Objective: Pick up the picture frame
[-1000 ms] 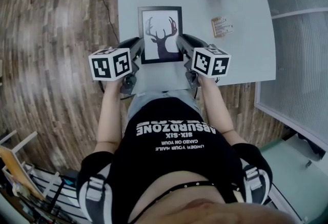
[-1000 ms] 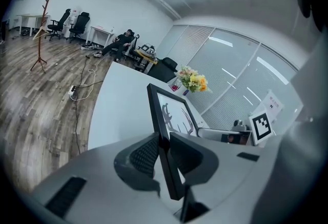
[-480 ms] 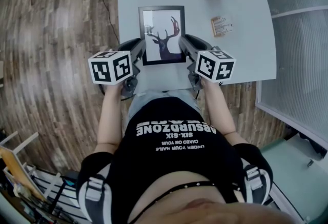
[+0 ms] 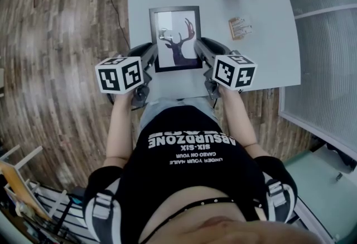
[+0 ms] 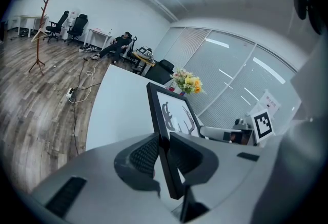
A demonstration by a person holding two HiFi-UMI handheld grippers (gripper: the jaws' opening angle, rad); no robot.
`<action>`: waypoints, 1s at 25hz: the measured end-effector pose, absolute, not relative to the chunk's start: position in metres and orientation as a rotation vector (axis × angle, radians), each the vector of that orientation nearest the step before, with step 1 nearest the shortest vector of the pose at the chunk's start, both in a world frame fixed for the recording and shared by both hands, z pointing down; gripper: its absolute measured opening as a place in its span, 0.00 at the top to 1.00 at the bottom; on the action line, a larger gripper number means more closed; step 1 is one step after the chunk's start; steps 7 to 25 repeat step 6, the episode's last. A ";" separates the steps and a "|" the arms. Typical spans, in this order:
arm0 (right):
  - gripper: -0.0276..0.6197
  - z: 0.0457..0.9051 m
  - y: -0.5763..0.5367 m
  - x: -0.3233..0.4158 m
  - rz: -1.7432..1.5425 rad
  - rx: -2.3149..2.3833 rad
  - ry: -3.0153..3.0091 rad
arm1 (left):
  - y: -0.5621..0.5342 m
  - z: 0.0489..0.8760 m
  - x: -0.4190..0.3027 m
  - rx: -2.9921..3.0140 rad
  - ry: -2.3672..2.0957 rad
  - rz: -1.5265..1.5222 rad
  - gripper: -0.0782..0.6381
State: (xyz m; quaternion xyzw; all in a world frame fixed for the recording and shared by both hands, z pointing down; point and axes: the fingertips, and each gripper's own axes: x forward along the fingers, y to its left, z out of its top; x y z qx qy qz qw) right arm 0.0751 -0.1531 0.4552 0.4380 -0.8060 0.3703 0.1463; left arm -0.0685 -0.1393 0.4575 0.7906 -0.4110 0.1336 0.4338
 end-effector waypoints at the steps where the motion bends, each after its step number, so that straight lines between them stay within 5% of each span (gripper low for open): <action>1: 0.82 0.455 -0.153 0.075 1.066 1.260 -2.321 | -0.139 0.457 -0.068 1.970 -1.023 0.332 0.78; 25: 0.82 0.451 -0.150 0.077 1.065 1.259 -2.323 | -0.137 0.452 -0.067 1.975 -1.016 0.328 0.78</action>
